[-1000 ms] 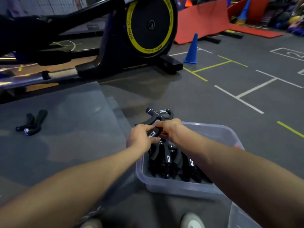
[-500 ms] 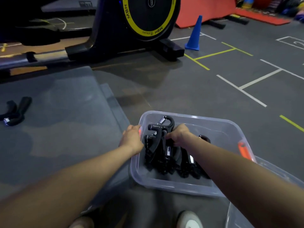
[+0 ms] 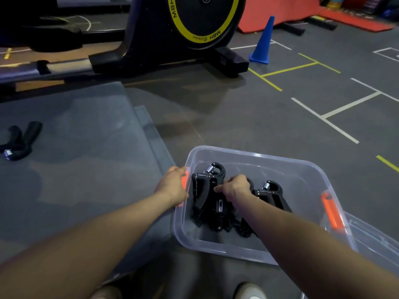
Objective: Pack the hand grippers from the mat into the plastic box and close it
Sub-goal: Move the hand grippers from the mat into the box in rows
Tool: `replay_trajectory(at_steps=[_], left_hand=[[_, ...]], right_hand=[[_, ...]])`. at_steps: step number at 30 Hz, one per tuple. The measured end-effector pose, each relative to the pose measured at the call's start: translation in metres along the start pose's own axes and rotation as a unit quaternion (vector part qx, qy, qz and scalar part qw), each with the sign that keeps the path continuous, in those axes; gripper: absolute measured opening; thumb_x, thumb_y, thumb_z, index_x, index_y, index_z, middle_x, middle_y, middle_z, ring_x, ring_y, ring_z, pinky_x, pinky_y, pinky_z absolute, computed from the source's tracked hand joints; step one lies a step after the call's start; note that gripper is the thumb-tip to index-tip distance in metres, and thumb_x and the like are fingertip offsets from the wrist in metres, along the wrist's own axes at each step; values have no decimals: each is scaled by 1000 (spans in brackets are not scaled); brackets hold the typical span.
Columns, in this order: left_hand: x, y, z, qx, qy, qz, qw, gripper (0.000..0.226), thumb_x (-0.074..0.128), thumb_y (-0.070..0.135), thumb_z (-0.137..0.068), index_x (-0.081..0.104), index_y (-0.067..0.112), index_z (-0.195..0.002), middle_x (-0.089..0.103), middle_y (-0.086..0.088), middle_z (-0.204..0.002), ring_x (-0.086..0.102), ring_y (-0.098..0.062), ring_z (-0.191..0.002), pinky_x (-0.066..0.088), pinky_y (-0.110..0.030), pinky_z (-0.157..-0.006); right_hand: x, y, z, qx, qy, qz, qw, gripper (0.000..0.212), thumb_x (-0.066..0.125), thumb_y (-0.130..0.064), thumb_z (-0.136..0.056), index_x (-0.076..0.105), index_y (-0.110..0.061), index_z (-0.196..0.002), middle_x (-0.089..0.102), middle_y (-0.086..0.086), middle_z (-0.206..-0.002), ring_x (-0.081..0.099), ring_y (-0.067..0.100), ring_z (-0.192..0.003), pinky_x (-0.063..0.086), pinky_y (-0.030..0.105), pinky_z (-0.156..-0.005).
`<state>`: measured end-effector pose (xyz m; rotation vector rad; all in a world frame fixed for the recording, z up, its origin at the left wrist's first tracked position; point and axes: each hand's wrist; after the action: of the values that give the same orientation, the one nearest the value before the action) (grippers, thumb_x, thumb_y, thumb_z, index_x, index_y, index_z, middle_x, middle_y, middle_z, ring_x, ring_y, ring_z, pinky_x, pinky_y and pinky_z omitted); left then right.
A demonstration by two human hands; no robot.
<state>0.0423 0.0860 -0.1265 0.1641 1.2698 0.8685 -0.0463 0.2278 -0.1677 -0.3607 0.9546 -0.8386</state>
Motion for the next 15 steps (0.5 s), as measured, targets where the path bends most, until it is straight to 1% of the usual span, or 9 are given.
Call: replay_trajectory(at_steps=[2, 4, 6, 7, 9, 12, 15], left_hand=[[0, 1, 0, -1, -2, 7, 1000, 80, 73, 3, -74, 35, 17, -143, 40, -2, -136, 52, -22, -117, 47, -30, -97], [-1, 0, 0, -1, -3, 8, 1000, 80, 72, 3, -75, 34, 17, -144, 39, -1, -137, 52, -21, -117, 50, -32, -93], [-1, 0, 0, 1, -4, 4, 1000, 80, 72, 5, -76, 33, 18, -144, 38, -1, -138, 51, -21, -119, 50, -32, -94], [-1, 0, -1, 2, -4, 3, 1000, 80, 73, 6, -76, 33, 18, -144, 37, 0, -138, 51, -21, -119, 49, -31, -94], [-1, -1, -2, 3, -5, 2, 1000, 80, 74, 6, -75, 34, 18, -144, 37, -1, -138, 51, -22, -120, 49, -31, -95], [-1, -1, -4, 9, -10, -8, 1000, 80, 74, 8, -75, 34, 17, -143, 38, -2, -138, 51, -22, -120, 43, -26, -100], [-6, 1, -4, 14, -12, -20, 1000, 70, 71, 7, -76, 41, 16, -139, 43, -5, -136, 53, -24, -119, 41, -26, -99]], right_hand=[[2, 0, 0, 8, 6, -9, 1000, 38, 88, -21, -54, 54, -14, -70, 71, 16, -98, 63, 27, -75, 57, 43, -84], [2, -1, 0, 8, 7, -10, 1000, 38, 87, -21, -55, 60, -13, -80, 71, 16, -99, 67, 29, -82, 56, 42, -85], [2, -2, -1, 5, 6, -7, 1000, 37, 86, -20, -59, 61, -11, -84, 70, 16, -102, 68, 30, -92, 55, 40, -88], [2, -1, -1, 3, 4, -8, 1000, 35, 85, -18, -61, 60, -11, -84, 70, 16, -104, 67, 30, -93, 54, 40, -89], [1, -1, -1, -7, -5, -11, 1000, 34, 84, -15, -64, 59, -12, -87, 69, 17, -107, 65, 27, -88, 53, 40, -91], [-2, -8, -1, -44, -25, -32, 998, 39, 79, -9, -72, 63, -8, -107, 67, 13, -107, 57, 19, -85, 49, 28, -89], [-1, -25, 7, -103, -31, -60, 992, 43, 76, -6, -74, 62, -5, -115, 66, 9, -104, 56, 16, -88, 47, 27, -91]])
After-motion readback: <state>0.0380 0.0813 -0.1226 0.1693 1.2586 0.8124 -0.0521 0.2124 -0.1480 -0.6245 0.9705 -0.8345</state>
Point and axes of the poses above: each hand's wrist, its own z-axis away from the middle knuckle, its own x-axis out of the palm, y = z × x
